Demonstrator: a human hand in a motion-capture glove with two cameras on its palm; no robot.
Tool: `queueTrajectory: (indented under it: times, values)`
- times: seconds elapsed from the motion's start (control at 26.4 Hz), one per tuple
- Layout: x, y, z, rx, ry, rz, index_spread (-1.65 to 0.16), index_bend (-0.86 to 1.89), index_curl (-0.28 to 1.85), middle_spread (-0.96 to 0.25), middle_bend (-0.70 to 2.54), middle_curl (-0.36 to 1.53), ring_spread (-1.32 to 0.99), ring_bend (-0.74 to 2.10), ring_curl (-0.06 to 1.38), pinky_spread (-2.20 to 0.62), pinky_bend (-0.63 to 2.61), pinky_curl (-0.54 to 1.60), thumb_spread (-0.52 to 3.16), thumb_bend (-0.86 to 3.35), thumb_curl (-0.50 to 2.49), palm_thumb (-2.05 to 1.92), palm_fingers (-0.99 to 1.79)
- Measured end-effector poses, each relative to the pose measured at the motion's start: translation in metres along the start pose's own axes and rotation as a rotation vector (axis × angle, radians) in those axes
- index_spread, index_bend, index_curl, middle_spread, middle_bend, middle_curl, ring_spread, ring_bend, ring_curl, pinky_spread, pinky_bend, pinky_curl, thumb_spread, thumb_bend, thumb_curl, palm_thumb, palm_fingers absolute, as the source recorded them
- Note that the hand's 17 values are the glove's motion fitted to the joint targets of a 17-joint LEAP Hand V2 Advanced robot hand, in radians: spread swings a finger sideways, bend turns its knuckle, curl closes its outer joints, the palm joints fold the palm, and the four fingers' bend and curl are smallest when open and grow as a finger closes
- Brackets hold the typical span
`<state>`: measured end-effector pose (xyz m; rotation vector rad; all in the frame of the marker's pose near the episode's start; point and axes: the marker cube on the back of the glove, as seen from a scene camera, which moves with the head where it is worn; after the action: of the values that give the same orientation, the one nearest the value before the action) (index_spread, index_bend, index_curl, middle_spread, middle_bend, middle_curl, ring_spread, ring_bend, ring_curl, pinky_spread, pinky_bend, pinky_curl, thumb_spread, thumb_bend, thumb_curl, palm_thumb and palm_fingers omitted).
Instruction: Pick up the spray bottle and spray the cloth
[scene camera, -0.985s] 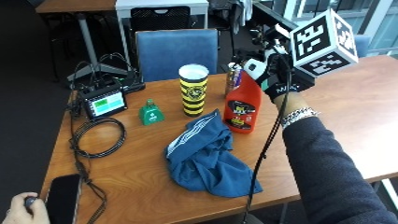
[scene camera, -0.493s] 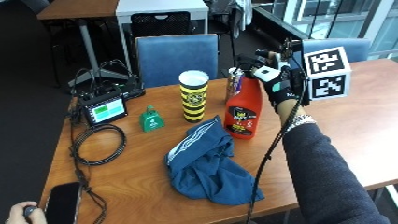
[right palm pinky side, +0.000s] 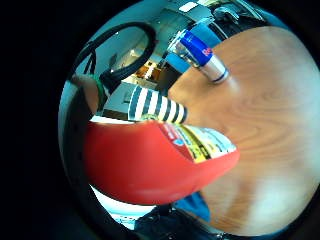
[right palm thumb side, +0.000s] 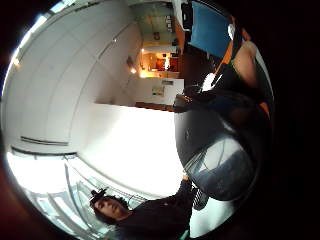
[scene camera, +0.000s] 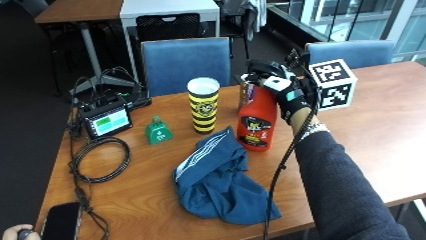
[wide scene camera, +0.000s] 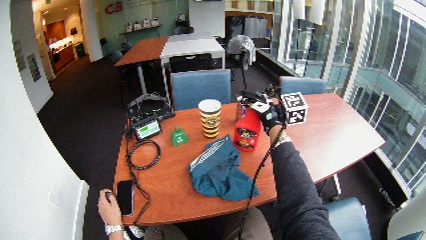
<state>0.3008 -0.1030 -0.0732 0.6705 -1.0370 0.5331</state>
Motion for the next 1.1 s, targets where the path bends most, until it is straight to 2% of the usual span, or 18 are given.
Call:
queueTrajectory:
  times: [0.23, 0.61, 1.1]
  values:
    - [-0.003, -0.002, 0.010, -0.059, -0.057, 0.022, -0.33, 0.15, 0.35, -0.27, 0.37, 0.45, -0.26, 0.48, 0.41, -0.19, 0.32, 0.31, 0.58, -0.04, 0.55, 0.99, 1.22]
    - [-0.019, 0.001, 0.022, -0.163, 0.078, 0.026, -0.33, 0.20, 0.40, -0.28, 0.34, 0.45, -0.27, 0.45, 0.42, -0.23, 0.32, 0.35, 0.46, -0.01, 0.58, 1.04, 1.19]
    - [-0.042, -0.001, 0.032, 0.050, 0.139, -0.101, -0.34, 0.20, 0.46, -0.28, 0.50, 0.51, -0.28, 0.55, 0.45, -0.28, 0.32, 0.36, 0.31, -0.04, 0.64, 1.01, 1.40]
